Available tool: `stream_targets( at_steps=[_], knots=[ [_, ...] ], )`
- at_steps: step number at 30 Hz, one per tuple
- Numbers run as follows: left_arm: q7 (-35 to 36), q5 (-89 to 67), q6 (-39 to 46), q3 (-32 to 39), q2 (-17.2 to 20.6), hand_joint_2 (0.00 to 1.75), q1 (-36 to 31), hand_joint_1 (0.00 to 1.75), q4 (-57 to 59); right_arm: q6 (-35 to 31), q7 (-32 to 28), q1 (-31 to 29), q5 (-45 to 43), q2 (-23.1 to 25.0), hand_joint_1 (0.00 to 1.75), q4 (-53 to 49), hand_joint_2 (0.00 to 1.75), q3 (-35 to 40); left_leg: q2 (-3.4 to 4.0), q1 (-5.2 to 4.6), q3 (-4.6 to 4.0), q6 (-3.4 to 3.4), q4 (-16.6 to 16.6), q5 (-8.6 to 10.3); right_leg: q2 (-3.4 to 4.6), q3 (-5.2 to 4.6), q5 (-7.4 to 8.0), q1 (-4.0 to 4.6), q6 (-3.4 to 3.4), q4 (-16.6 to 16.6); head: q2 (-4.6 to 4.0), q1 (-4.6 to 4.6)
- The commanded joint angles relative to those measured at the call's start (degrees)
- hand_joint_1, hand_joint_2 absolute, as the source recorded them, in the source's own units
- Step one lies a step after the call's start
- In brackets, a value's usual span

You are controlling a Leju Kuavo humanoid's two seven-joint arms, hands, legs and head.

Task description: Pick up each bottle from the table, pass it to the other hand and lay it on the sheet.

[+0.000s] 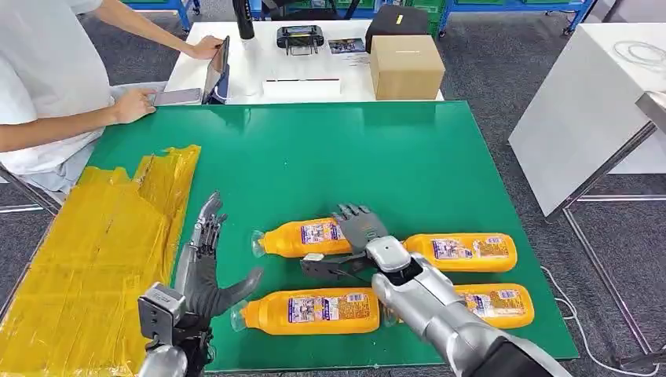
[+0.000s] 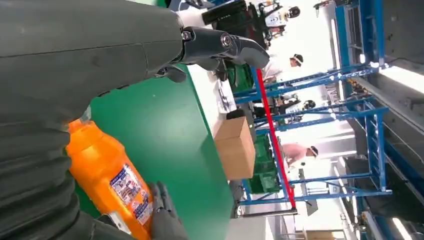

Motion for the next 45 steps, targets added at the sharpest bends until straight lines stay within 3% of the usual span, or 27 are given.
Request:
stream_targets(
  at_steps=[1, 2, 3, 4, 12, 14, 15, 18, 21, 23, 25, 45],
  knots=[
    [0.16, 0.15, -0.03, -0.09, -0.09, 1.75, -2.08, 0.00, 3.90, 0.57, -0.75, -3.12, -0.65, -0.55, 1.57, 6.20, 1.75, 1.16, -0.04, 0.00, 0.05, -0.01, -0.02, -0.02, -0.03, 0.07, -0.03, 0.01, -0.02, -0.03, 0.00, 0.00],
    [0.16, 0.15, -0.03, -0.09, -0.09, 1.75, -2.08, 0.00, 3.90, 0.57, -0.75, -3.12, -0.65, -0.55, 1.57, 6.20, 1.75, 1.16, -0.07, 0.04, 0.05, -0.02, -0.03, -0.03, -0.05, 0.10, -0.03, 0.04, -0.04, -0.07, 0.00, 0.00],
    [0.15, 0.16, -0.02, -0.08, -0.04, 1.75, -2.02, 0.00, 3.82, 0.60, -0.74, -3.18, -0.64, -0.39, 1.73, 6.24, 1.75, 1.21, -0.08, 0.06, 0.06, -0.02, -0.04, -0.03, -0.05, 0.12, -0.02, 0.06, -0.06, -0.11, 0.00, 0.00],
    [0.16, 0.17, 0.13, -0.10, 0.01, 1.75, -1.96, 0.00, 3.64, -0.18, -1.15, -3.31, -1.04, -0.14, 1.75, 6.50, 1.75, 1.24, -0.04, -0.01, 0.06, -0.01, -0.02, -0.02, -0.03, 0.07, -0.03, -0.01, -0.02, -0.02, 0.00, -0.02],
    [0.25, 0.32, 0.27, 0.23, 0.02, 1.75, -1.21, 0.00, 2.66, -2.92, -1.05, -2.31, -1.80, -0.02, 1.61, 4.58, 1.75, 0.62, -0.02, 0.05, 0.07, 0.00, -0.04, -0.01, 0.01, 0.10, -0.02, 0.05, -0.06, -0.08, 0.00, 0.00],
    [0.27, 0.31, 0.21, 0.34, -0.06, 1.75, -0.73, 0.00, 2.22, -6.06, -0.80, -1.39, -1.98, -0.03, 1.75, 2.82, 1.75, -0.26, -0.03, 0.01, 0.09, 0.01, -0.04, -0.01, -0.01, 0.11, -0.03, 0.01, -0.04, -0.04, 0.00, 0.00],
    [0.30, 0.23, 0.19, 0.41, -0.12, 1.75, -0.28, 0.00, 1.64, -8.79, -0.78, -0.28, -2.61, 0.07, 1.73, 0.67, 1.75, -1.63, -0.02, 0.02, 0.08, 0.01, -0.03, 0.00, 0.00, 0.10, -0.02, 0.02, -0.03, -0.05, 0.00, 0.00],
    [0.33, 0.17, 0.16, 0.39, -0.12, 1.75, -0.01, 0.00, 1.24, -8.56, -0.75, 0.14, -2.61, 0.08, 1.75, -0.45, 1.75, -1.75, 0.00, 0.02, 0.03, 0.00, 0.00, -0.01, 0.03, 0.05, -0.02, 0.03, -0.03, -0.02, 0.00, 0.00],
    [0.59, -0.50, 0.03, 0.51, -0.16, 1.75, 0.92, 0.00, -0.07, -17.20, -1.70, 5.08, -4.86, 0.26, 1.75, -9.43, 1.75, -7.39, 0.01, 0.02, 0.02, 0.00, 0.01, -0.02, 0.03, 0.05, -0.03, 0.03, -0.02, -0.01, 0.00, 0.00],
    [0.67, -0.86, -0.02, -0.15, 0.13, 1.75, 1.82, 0.00, -1.22, -23.37, -5.41, 11.20, -9.20, 0.46, 1.75, -19.68, 1.75, -12.75, -0.06, 0.05, 0.02, -0.01, -0.01, -0.04, -0.03, 0.08, -0.06, 0.06, -0.05, -0.05, 0.00, 0.00],
    [0.70, -0.79, 0.22, -0.56, 0.22, 1.75, 1.93, 0.00, -1.02, -22.97, -5.82, 13.58, -9.67, -0.53, 1.75, -24.37, 1.75, -13.57, -0.07, 0.03, -0.01, -0.01, -0.01, -0.01, -0.03, 0.04, -0.05, 0.03, -0.02, -0.02, 0.00, 0.00],
    [0.70, -0.79, 0.29, -0.56, 0.24, 1.75, 1.71, 0.00, -0.70, -23.06, -5.88, 13.30, -9.67, -0.38, 1.75, -23.83, 1.75, -13.83, -0.04, 0.01, -0.11, 0.02, -0.01, 0.08, 0.00, -0.08, 0.04, 0.01, 0.04, -0.02, 0.00, 0.00]
  ],
)
